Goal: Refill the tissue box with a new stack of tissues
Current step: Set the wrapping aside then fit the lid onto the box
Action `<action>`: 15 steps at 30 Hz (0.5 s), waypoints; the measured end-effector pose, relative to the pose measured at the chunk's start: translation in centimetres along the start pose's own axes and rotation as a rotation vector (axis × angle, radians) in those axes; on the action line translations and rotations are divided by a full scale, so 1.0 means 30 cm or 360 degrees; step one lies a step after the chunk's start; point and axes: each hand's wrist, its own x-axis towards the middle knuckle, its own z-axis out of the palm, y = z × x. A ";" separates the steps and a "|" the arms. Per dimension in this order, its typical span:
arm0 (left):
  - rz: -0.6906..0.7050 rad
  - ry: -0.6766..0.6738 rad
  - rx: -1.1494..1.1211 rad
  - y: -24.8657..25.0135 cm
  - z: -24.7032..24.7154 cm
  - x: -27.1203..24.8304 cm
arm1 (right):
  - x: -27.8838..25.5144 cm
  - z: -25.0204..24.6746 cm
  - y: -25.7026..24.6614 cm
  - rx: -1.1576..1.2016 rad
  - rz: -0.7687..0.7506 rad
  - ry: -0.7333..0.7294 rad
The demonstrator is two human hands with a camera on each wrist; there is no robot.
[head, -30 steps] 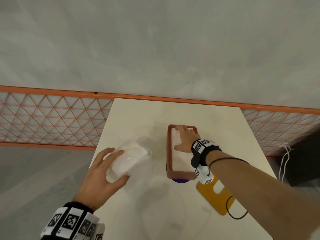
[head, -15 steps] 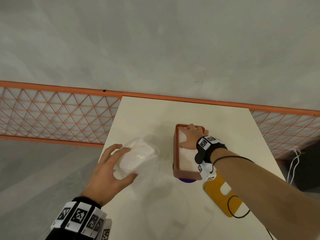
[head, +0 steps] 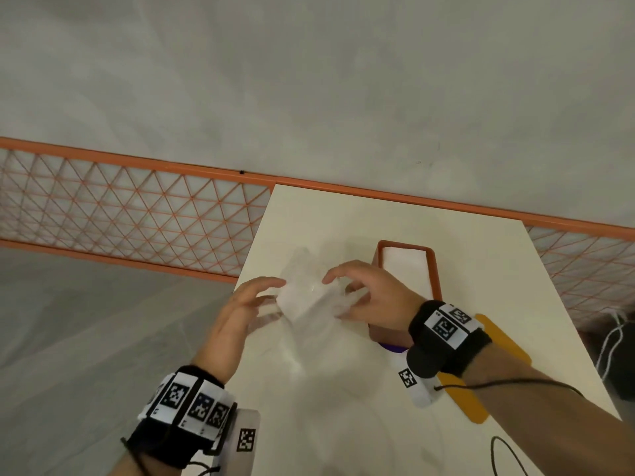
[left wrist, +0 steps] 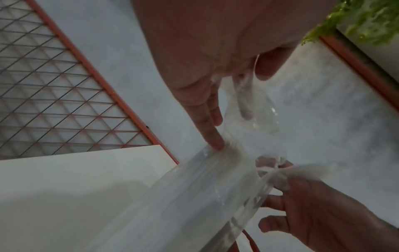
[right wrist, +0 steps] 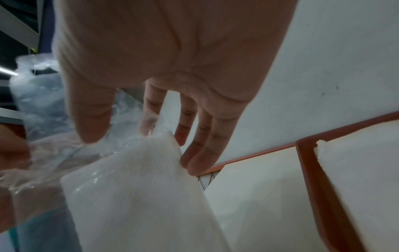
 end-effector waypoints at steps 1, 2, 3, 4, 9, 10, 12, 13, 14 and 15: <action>-0.0001 0.0003 -0.0060 -0.003 -0.005 -0.008 | 0.002 0.001 0.000 0.0015 0.0007 0.0024; 0.0007 0.0020 -0.0093 -0.007 -0.007 -0.015 | 0.006 0.003 0.001 0.0014 0.0031 0.0053; 0.0019 0.0044 -0.0112 -0.011 -0.008 -0.021 | 0.011 0.006 0.004 0.0003 0.0058 0.0091; 0.0022 0.0068 -0.0130 -0.016 -0.008 -0.026 | 0.016 0.010 0.008 -0.0008 0.0079 0.0136; -0.0107 0.0066 -0.0533 -0.019 -0.013 -0.045 | 0.038 0.030 -0.006 0.0007 0.0057 0.0326; -0.0120 0.0072 -0.0592 -0.021 -0.010 -0.049 | 0.042 0.034 -0.010 0.0026 0.0080 0.0332; -0.0083 0.0140 -0.0533 -0.036 -0.002 -0.050 | 0.054 0.043 -0.016 0.0055 0.0183 0.0338; -0.0024 0.0189 -0.0371 -0.046 0.001 -0.046 | 0.061 0.048 -0.018 0.0076 0.0242 0.0339; 0.0053 0.0234 -0.0118 -0.060 0.003 -0.037 | 0.067 0.051 -0.022 0.0091 0.0293 0.0333; 0.0119 0.0256 0.0152 -0.070 0.007 -0.029 | 0.074 0.054 -0.027 0.0097 0.0340 0.0314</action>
